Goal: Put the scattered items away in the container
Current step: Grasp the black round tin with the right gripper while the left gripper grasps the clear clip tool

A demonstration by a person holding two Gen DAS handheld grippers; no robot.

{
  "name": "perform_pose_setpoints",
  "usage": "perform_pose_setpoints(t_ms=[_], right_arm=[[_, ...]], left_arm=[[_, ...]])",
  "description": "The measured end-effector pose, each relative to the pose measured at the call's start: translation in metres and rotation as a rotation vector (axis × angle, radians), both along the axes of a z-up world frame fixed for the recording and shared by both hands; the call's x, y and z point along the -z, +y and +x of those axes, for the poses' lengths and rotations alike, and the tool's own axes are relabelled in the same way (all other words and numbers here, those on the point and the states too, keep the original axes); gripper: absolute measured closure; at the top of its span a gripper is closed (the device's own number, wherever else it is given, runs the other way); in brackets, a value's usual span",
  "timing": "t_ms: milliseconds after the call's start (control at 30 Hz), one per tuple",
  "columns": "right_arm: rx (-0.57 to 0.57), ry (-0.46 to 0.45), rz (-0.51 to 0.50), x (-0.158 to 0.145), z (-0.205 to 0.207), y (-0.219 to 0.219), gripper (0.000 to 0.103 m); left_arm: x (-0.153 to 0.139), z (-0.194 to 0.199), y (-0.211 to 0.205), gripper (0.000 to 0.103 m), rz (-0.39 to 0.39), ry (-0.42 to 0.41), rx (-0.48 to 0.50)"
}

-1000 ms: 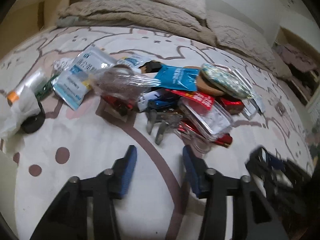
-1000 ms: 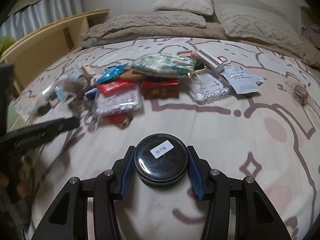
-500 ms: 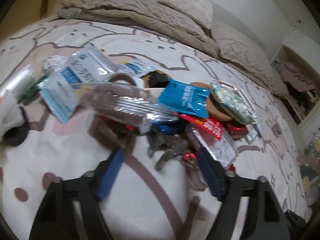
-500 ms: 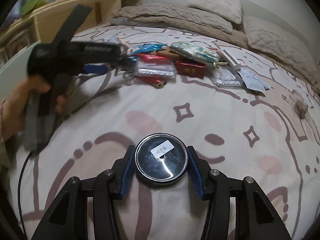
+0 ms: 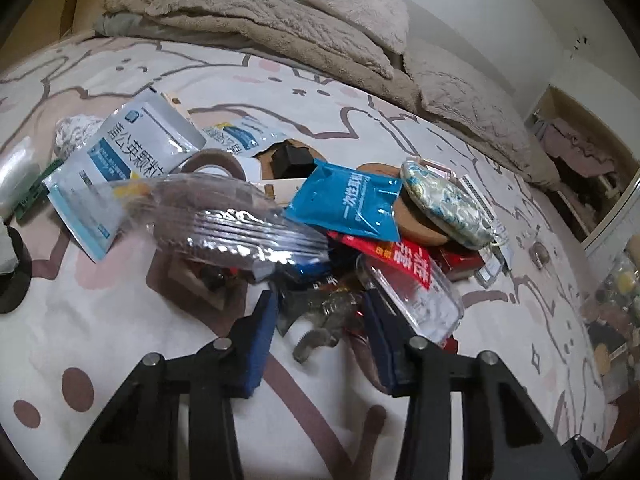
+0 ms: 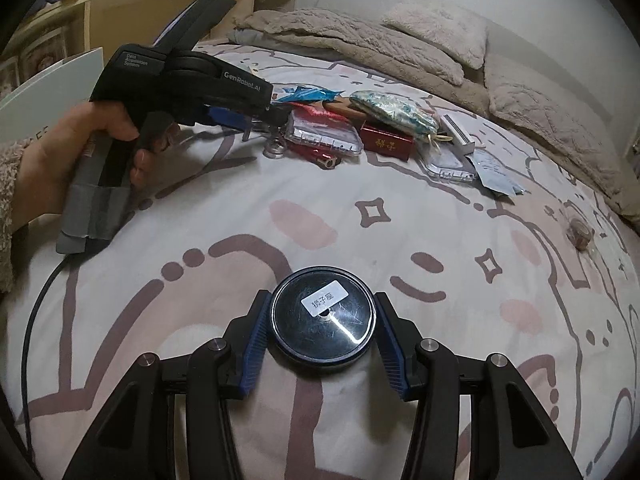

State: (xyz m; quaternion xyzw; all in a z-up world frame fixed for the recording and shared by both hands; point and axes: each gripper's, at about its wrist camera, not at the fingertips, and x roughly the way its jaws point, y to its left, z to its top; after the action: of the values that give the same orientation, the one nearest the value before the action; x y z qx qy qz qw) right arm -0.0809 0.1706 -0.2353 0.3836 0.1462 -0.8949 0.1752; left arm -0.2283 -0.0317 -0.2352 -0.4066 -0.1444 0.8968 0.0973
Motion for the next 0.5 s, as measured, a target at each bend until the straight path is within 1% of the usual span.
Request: perform_pose_setpoints(t_ms=[200,300,400,500], right_arm=[[0.011,-0.012,-0.016,0.0,0.008,0.002,0.052],[0.019,-0.009,-0.003,0.0,0.011,0.002,0.052],[0.025,-0.007,0.005,0.001,0.015,0.003,0.052],[0.029,-0.022,-0.011,0.0,0.017,0.006,0.052]], left_arm=[[-0.003,0.017,0.002,0.059,-0.024,-0.002,0.009],[-0.005,0.028,0.004,0.059,-0.036,-0.008,0.027],[-0.009,0.04,0.008,0.059,-0.065,-0.03,0.05],[-0.011,0.052,0.012,0.059,-0.097,-0.06,0.07]])
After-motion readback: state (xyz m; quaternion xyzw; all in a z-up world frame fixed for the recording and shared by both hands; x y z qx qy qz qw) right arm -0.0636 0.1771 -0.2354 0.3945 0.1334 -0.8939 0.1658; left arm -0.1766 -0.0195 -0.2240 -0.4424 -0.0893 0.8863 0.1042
